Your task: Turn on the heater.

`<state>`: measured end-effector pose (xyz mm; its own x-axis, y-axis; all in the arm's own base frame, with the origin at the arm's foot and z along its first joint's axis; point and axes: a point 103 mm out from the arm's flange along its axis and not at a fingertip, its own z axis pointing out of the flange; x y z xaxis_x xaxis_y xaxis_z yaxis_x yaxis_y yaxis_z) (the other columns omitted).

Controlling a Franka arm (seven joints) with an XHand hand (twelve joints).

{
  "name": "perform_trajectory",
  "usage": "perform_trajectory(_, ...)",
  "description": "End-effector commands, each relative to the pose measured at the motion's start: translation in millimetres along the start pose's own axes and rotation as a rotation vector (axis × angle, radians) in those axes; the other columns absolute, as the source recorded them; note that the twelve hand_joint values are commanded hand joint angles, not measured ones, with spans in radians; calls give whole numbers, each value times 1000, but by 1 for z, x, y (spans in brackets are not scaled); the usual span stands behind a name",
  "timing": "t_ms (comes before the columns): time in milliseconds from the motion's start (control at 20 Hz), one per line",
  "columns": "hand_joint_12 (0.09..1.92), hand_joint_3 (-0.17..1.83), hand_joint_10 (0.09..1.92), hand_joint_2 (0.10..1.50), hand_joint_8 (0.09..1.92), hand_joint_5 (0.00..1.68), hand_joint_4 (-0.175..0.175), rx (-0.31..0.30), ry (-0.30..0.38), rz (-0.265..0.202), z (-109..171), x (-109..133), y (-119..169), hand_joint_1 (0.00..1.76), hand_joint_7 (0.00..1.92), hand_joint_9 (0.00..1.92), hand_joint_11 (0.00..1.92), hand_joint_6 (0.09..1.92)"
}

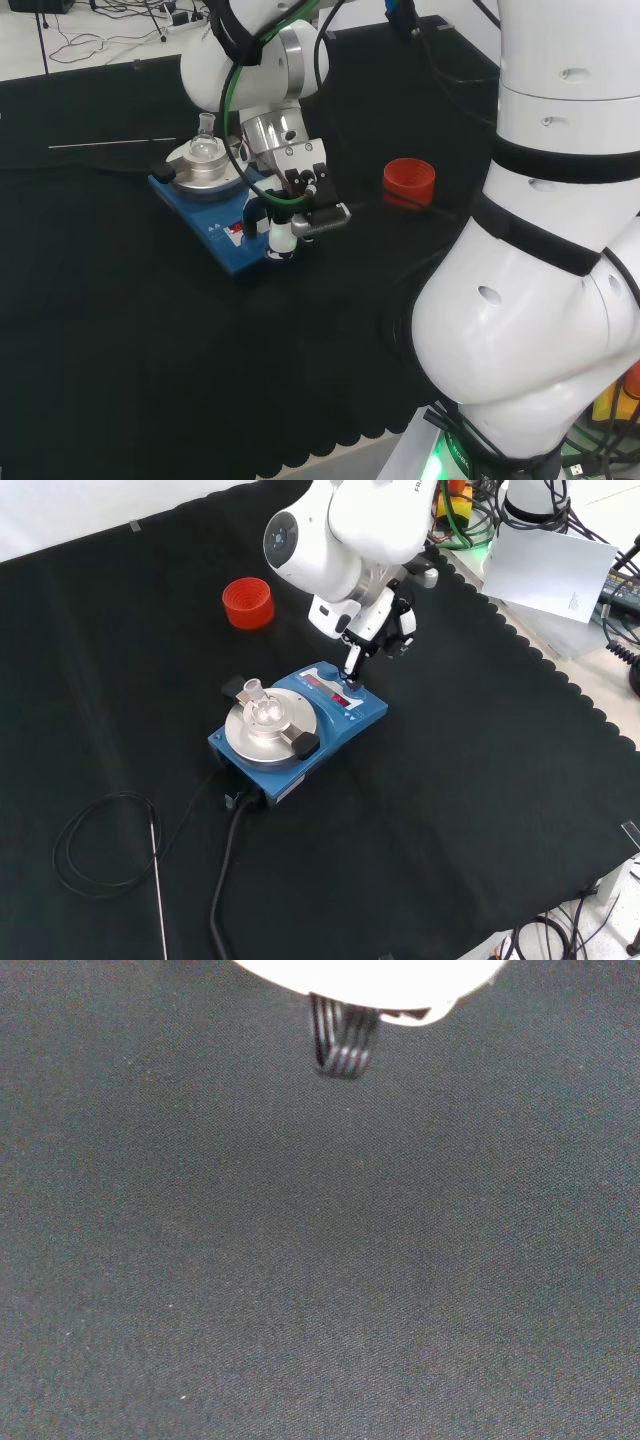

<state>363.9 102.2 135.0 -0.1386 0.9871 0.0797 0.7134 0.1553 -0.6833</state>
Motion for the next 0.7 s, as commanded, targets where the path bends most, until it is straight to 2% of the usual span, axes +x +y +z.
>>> perform_trajectory(50,1291,1046,1503,663,1609,265,-33,4,7,3,4,-5,0,1398,1484,1630,1176,578)
perform_trajectory(300,1290,1046,1501,664,1607,271,-33,-3,10,-1,-1,-4,-3,1397,1483,1629,1175,581)
perform_trajectory(700,1287,1045,1497,664,1604,285,-34,-80,12,-6,-43,1,-20,1395,1481,1627,1173,593)
